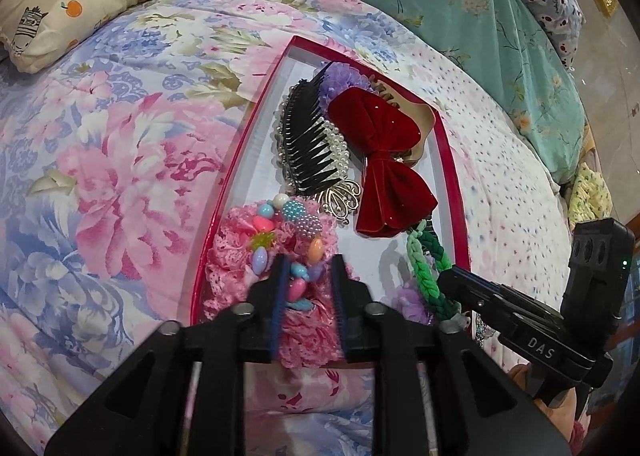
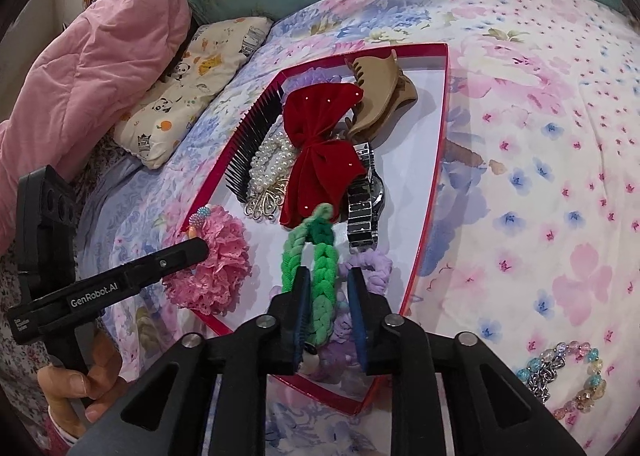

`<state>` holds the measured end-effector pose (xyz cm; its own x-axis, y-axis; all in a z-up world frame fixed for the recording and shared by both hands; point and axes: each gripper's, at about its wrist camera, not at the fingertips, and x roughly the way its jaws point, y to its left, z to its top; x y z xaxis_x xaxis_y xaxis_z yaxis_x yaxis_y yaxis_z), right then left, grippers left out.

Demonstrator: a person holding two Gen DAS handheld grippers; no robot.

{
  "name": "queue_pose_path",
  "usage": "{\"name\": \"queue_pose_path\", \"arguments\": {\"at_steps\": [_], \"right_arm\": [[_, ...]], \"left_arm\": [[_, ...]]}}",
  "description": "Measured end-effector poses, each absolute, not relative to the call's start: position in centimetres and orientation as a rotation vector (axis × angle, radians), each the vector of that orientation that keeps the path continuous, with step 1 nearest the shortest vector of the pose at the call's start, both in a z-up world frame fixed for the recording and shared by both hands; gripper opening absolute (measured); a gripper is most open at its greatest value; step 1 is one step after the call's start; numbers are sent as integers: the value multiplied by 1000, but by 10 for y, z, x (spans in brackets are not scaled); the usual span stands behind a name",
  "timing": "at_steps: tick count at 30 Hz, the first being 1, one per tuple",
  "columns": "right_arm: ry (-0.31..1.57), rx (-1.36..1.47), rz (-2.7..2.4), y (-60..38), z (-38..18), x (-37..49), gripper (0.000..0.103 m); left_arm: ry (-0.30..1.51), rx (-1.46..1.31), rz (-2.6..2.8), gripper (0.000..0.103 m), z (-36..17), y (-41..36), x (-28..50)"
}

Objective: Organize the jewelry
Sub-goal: 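Carry the keychain and beaded bracelet into the red box and open both tools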

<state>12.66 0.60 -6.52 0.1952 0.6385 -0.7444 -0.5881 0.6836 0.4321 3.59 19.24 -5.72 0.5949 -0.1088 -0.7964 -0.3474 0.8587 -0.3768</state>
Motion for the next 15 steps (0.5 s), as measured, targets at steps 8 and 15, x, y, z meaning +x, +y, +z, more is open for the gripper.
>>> {"name": "queue_pose_path", "arguments": {"at_steps": [8,15], "right_arm": [[1046,62,869,3,-57,124,39],[1041,74,875,0,-53,123,39]], "left_arm": [[928,-533,164,42,-54,191,34],[929,-528,168,42,-52,190,33]]}}
